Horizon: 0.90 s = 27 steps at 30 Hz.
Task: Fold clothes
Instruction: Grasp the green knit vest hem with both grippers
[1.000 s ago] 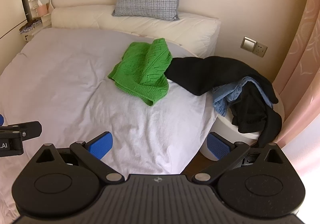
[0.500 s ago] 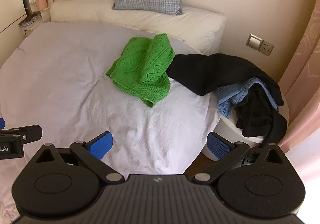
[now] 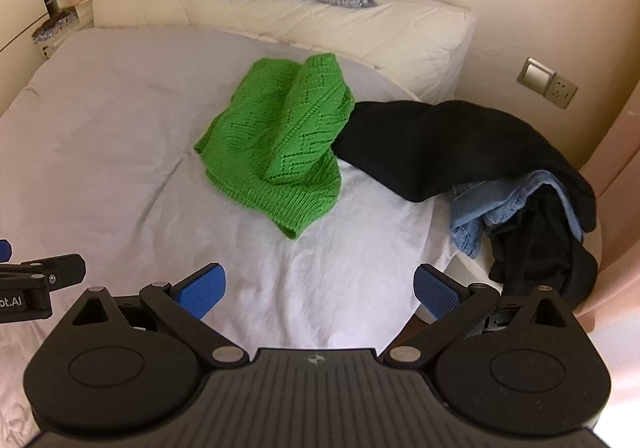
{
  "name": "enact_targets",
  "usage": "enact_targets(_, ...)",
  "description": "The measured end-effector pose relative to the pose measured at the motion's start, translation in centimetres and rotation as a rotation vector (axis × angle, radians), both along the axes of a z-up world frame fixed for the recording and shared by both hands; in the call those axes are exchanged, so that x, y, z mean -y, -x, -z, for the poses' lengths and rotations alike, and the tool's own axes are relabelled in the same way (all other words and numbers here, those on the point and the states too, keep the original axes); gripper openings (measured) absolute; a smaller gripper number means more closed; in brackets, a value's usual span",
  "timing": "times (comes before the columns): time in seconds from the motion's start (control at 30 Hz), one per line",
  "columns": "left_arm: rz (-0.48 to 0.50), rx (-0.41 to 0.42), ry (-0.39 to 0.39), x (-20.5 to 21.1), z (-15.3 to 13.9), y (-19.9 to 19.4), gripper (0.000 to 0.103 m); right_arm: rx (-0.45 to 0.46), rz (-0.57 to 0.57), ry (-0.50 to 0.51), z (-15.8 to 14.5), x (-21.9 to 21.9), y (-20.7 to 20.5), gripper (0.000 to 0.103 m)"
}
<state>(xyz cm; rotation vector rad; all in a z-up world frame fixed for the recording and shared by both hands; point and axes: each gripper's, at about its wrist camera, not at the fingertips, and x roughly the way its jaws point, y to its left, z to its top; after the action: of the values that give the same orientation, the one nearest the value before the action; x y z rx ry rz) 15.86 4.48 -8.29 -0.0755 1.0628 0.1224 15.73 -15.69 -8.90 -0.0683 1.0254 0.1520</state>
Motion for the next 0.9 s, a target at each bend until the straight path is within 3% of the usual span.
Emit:
enact_targets(0.2,-0.021,-0.067,0.050,-0.3,3.3,-4.4,0.102,-0.030,-0.015,-0.011,2.7,0.4,-4.2,0.103)
enact_targets(0.43,-0.035,-0.109,0.119,-0.6,7.6,-9.5,0.101,-0.005,-0.083,-0.016,6.0,0.3,-7.5,0.103)
enact_targets(0.53,-0.077,-0.113,0.184,-1.4,9.5,-11.7,0.094,-0.019,-0.109,-0.031,7.6,0.1,-8.8,0.103)
enact_targets(0.67,-0.137,-0.115,0.266,-2.5,12.0,-14.4,0.093,-0.032,-0.161,-0.076,9.6,-0.4,-10.4,0.103)
enact_targets(0.9,-0.232,-0.122,0.419,-3.8,16.3,-17.6,0.093,0.035,-0.375,0.096,14.4,-4.3,-11.0,0.096)
